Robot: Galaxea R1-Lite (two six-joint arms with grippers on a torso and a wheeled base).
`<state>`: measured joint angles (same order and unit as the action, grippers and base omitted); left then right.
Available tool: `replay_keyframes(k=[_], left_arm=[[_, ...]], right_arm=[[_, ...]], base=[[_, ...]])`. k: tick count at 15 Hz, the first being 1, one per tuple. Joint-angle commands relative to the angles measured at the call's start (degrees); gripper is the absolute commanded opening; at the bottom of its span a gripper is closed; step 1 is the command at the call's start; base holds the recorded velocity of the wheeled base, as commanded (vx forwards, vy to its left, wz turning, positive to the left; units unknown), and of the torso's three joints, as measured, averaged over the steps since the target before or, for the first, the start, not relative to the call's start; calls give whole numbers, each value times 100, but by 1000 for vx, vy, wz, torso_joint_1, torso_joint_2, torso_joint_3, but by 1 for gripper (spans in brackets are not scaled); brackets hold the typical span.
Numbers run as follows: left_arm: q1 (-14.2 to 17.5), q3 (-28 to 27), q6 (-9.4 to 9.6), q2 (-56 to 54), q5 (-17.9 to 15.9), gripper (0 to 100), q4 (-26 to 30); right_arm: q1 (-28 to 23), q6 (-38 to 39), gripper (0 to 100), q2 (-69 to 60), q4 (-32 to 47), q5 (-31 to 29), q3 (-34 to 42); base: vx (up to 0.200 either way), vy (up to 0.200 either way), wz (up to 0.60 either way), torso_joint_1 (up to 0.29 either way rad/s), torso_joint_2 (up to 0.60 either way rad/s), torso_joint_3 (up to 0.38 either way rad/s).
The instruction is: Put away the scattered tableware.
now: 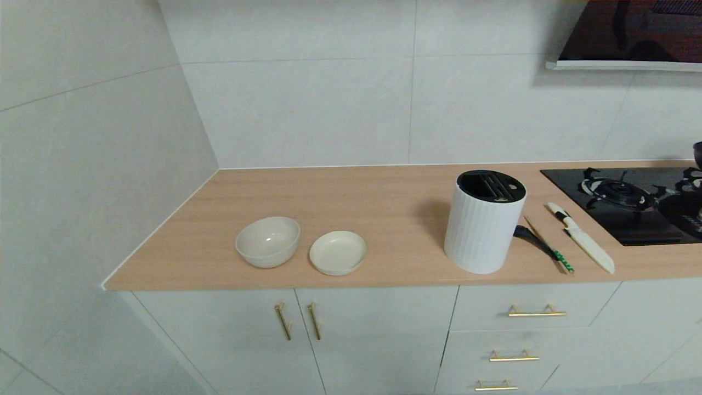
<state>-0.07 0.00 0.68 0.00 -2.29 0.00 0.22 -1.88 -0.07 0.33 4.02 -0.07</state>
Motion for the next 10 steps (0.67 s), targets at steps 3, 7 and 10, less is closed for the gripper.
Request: replay_keyframes(k=[3,7,10], left_arm=[[-1,0,2,0,1,100,9],[-1,0,2,0,1,100,0],[-10,0,2,0,1,100,0]], right_arm=[[-4,-6,100,7,2,2,-1],[4,-6,100,7,2,2,7],[-4,-6,100,7,2,2,7]], base=[[0,200,0,-2,1,2],[0,200,0,2,4,4],[0,200,0,5,1,5]])
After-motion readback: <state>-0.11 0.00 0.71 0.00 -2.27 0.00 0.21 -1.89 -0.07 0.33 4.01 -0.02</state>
